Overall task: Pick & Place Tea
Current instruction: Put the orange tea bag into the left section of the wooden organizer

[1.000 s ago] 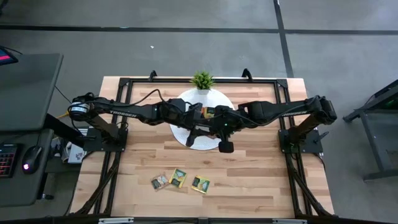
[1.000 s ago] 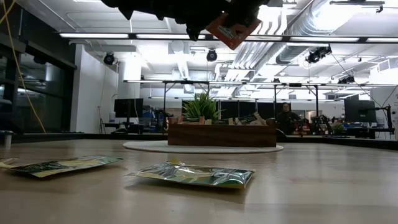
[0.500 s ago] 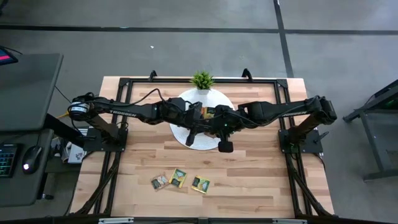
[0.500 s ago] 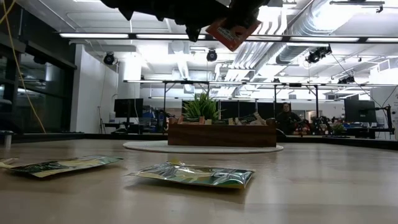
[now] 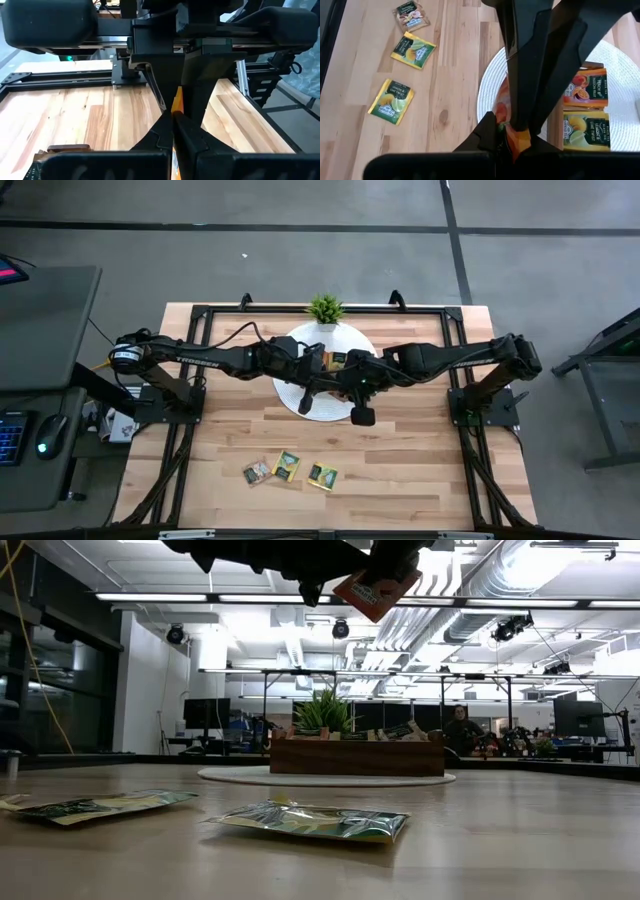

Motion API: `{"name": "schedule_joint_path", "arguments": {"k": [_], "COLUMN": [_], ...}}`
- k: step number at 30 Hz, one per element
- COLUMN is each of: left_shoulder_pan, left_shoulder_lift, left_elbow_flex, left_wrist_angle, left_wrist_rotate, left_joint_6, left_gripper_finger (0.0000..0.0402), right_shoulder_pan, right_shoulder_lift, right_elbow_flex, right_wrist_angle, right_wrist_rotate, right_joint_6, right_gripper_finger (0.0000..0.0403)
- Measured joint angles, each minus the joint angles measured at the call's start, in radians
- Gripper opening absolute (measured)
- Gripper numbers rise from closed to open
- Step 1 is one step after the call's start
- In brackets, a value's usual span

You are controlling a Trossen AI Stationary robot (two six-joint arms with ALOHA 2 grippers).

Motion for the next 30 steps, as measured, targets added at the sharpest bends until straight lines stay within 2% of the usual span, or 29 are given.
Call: {"name": "schedule_joint_path", "arguments": {"k": [9, 17, 22, 26, 30], "left_shoulder_pan": [0.000, 0.000, 0.000, 0.000, 0.000], "left_shoulder_lift": [0.000, 0.002, 0.002, 0.002, 0.002], "left_elbow_flex": [0.000, -0.001, -0.001, -0.001, -0.001], "left_wrist_angle": [0.006, 0.054, 0.063, 0.061, 0.061], "left_wrist_rotate": [0.001, 0.057, 0.056, 0.064, 0.076], "left_joint_6": [-0.007, -0.009, -0.035, -0.055, -0.064], "left_gripper_finger": [0.0019, 0.0097, 0.0135, 0.0137, 0.0115], "right_shoulder_pan": [0.000, 0.000, 0.000, 0.000, 0.000], "right_shoulder_lift": [0.000, 0.000, 0.001, 0.001, 0.001], "right_elbow_flex": [0.000, 0.002, 0.001, 0.001, 0.001], "right_wrist_angle": [-0.001, 0.015, 0.036, 0.039, 0.041], "right_wrist_rotate": [-0.010, -0.025, -0.035, -0.036, -0.032], "right_joint_6": [0.006, -0.005, -0.013, -0.013, -0.013], "right_gripper_finger": [0.0001, 0.0001, 0.0001, 0.0001, 0.0001]}}
